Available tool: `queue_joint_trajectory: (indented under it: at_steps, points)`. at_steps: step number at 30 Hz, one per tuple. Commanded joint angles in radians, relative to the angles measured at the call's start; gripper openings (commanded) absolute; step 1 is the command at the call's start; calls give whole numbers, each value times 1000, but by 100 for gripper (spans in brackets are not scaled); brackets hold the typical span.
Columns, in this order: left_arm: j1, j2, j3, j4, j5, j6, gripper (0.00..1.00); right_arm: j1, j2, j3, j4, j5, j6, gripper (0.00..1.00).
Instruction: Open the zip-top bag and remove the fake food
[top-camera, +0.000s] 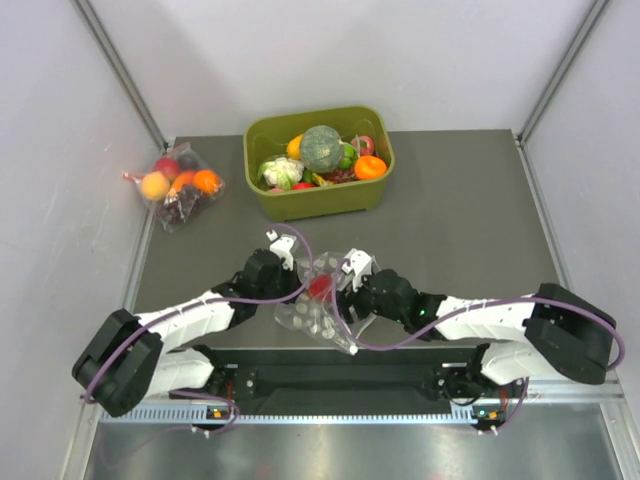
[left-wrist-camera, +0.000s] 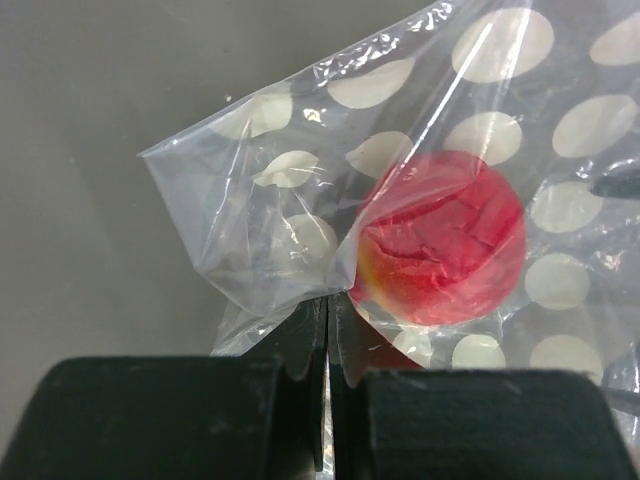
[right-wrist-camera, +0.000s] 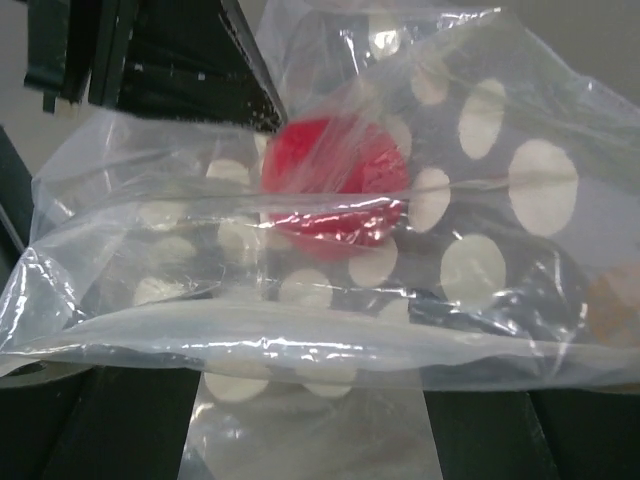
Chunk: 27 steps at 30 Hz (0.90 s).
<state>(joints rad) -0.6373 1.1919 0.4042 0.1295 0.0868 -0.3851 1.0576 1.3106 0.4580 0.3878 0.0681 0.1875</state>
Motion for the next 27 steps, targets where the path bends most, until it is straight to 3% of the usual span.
queue_joint_trajectory:
  at_steps: [1,15,27]
  points:
    - [2,12,33,87,63,23,0,16,45,24,160,21,7,79]
    - [1,48,68,58,152,64,0,-4,233,91,336,12,-25,80]
    - [1,69,87,42,183,100,0,-33,365,126,364,-48,-43,80]
